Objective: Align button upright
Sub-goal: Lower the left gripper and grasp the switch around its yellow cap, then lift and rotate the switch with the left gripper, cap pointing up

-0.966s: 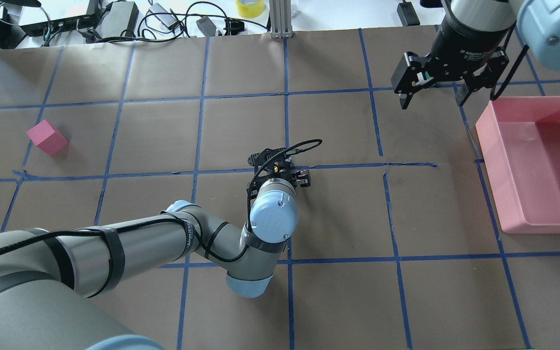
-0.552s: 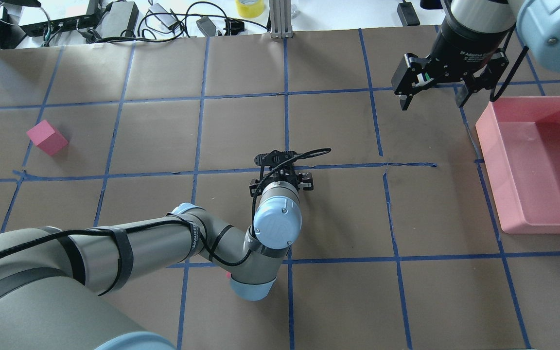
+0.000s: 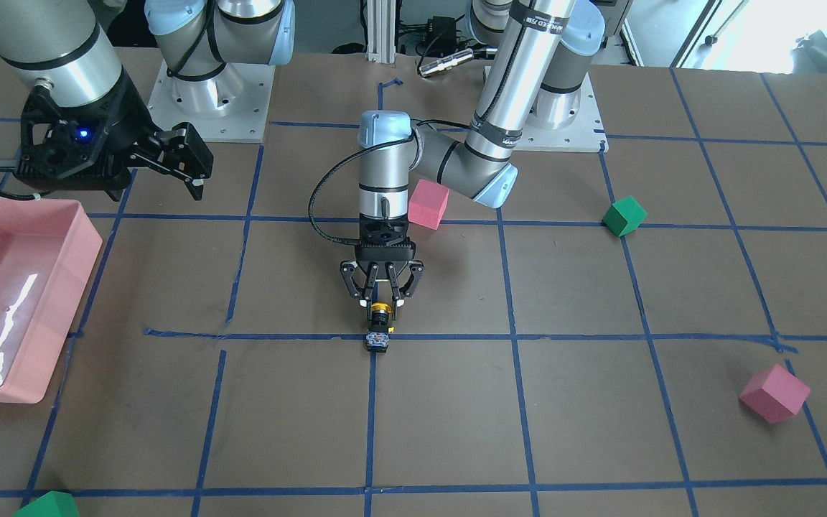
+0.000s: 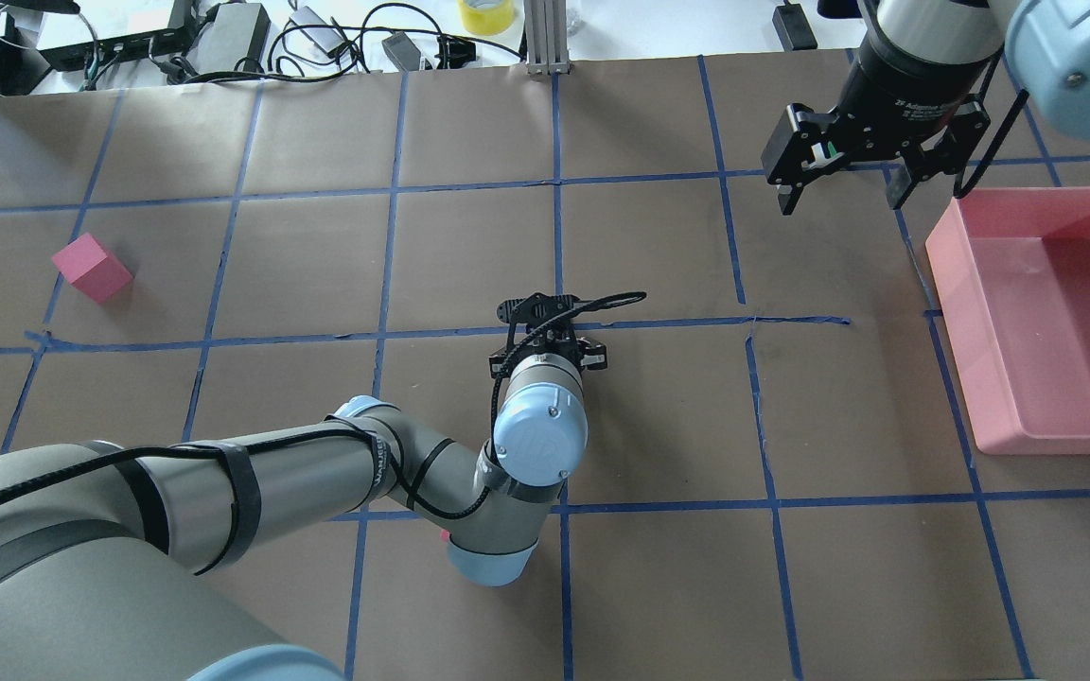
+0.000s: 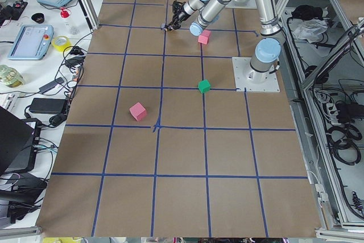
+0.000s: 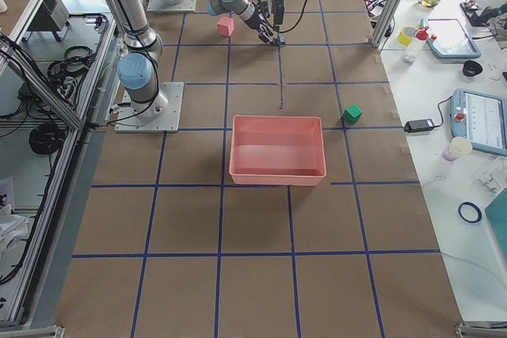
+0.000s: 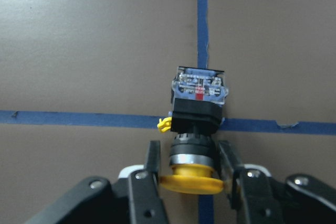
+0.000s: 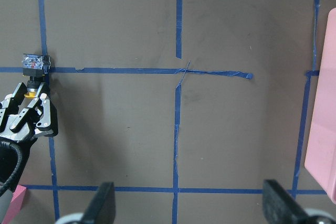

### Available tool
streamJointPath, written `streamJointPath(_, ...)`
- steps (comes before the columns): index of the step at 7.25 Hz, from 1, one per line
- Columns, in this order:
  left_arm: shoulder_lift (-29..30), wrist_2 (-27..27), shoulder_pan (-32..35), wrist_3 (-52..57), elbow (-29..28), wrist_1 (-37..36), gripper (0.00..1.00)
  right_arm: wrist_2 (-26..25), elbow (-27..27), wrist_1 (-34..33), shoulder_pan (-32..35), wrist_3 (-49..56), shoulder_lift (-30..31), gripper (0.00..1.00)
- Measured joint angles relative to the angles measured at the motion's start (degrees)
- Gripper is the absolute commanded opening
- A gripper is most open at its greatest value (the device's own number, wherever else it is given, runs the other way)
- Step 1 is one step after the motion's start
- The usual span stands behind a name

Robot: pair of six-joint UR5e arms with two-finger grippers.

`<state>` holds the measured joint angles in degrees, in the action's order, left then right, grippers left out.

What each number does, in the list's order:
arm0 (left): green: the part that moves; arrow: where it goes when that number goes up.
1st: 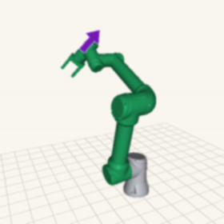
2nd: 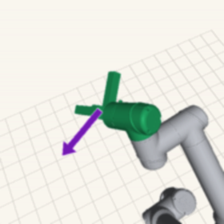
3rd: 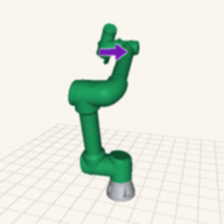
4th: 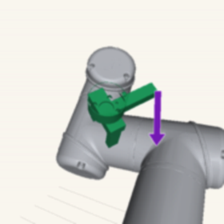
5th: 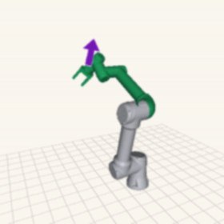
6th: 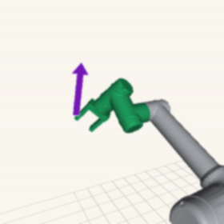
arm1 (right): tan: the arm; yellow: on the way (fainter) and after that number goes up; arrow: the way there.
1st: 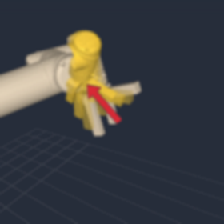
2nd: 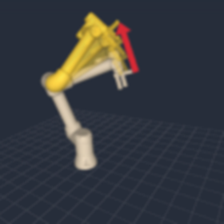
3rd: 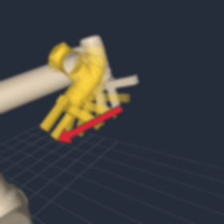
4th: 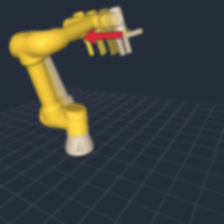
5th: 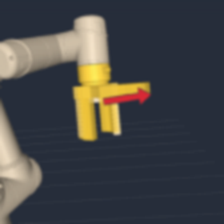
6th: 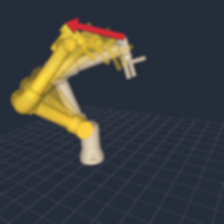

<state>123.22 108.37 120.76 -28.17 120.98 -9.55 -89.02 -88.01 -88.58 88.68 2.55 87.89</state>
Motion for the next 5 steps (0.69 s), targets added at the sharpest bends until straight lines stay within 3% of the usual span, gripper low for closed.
streamJointPath(3,-3.97,-0.55,-0.14,-0.51,-2.48,3.53,0.05,-0.06,-0.05,-0.01,0.0,0.0,0.0,1.0)
streamJointPath(5,-8.82,-3.29,-1.09,-3.27,-5.83,15.87,0.04,-0.1,-0.05,-0.01,0.0,0.0,0.0,1.0)
